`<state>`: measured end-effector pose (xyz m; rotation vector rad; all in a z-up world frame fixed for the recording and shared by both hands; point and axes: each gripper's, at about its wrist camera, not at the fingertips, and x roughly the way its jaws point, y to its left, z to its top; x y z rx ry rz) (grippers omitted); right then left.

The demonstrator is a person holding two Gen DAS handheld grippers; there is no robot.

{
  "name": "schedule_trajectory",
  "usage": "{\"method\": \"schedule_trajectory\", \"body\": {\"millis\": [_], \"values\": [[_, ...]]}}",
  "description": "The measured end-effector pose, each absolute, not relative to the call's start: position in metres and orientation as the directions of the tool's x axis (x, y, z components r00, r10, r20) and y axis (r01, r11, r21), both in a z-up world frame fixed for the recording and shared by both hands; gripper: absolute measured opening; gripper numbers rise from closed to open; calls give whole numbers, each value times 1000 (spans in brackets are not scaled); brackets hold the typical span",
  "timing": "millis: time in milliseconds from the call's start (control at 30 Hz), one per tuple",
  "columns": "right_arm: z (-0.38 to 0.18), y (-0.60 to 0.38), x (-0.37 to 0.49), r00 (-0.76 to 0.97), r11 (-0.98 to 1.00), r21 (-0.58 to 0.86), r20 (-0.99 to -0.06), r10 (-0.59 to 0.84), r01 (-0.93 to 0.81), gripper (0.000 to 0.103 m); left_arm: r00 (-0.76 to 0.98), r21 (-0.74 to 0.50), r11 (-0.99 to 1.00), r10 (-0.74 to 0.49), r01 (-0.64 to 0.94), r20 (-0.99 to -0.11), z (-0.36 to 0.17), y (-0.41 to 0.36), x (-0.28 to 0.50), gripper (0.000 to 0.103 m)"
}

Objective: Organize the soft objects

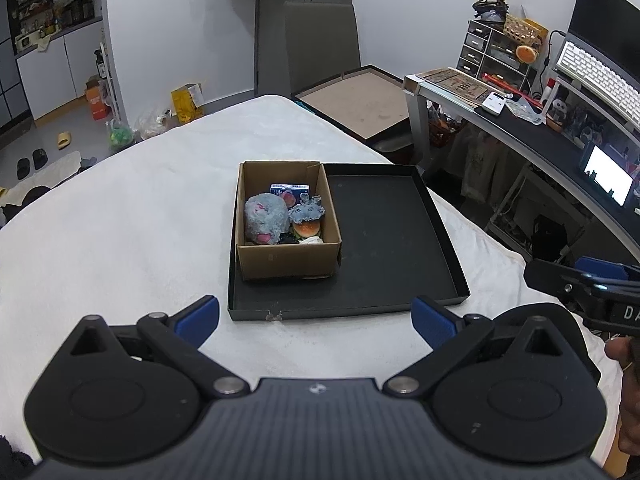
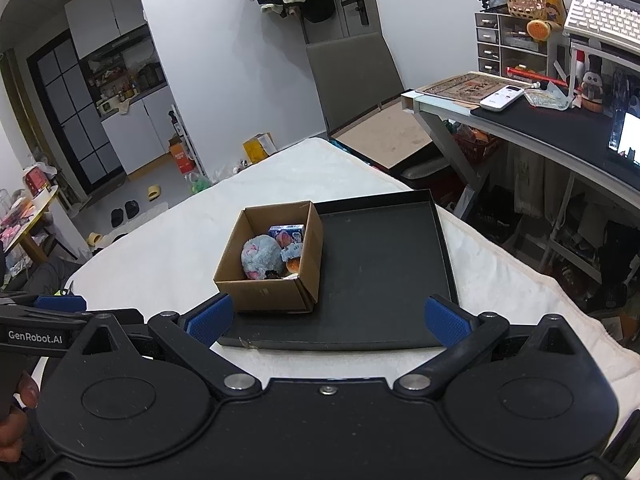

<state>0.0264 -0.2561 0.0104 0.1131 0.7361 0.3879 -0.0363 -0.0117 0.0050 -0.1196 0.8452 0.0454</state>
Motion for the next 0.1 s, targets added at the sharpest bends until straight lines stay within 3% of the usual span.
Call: {"method": "schedule_trajectory", "body": {"millis": [100], "values": [[7, -255, 27, 671, 925, 235, -637, 380, -300, 103, 658, -117, 990, -37, -78, -752, 1, -10, -34, 102]]}}
